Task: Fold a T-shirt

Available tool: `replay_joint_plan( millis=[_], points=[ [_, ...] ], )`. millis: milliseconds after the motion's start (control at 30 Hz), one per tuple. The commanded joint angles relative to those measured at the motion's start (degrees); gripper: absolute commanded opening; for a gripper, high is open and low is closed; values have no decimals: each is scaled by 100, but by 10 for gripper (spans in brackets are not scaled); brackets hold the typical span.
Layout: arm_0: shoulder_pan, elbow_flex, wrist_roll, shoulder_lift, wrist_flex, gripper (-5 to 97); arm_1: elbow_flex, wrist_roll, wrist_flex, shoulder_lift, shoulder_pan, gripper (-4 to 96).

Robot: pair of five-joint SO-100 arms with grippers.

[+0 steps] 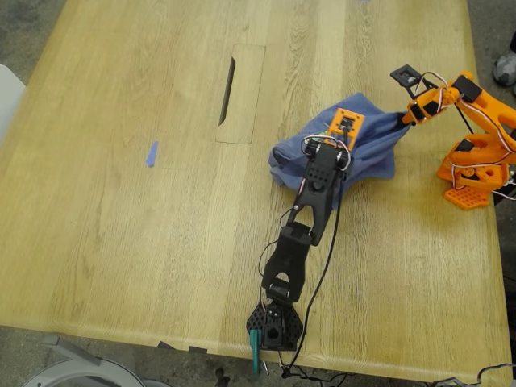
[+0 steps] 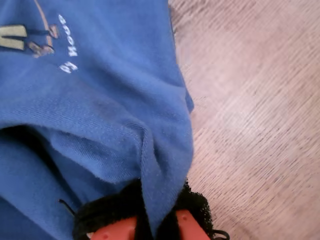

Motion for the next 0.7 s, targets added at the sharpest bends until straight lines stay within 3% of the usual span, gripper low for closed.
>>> replay_joint_plan(
  millis=[0,467,533,667],
  points=[
    [316,-79,44,686,272,-2,299,26,-149,404,-88,1],
    [932,-79,-18,-352,255,18,2180,-26,-378,2197,-44,1],
    [923,44,-202,-387,272,74,2224,-35,-334,2268,-18,6],
    [888,281,-650,-387,272,233,2224,-44,-229,2338,0,113]
  ],
)
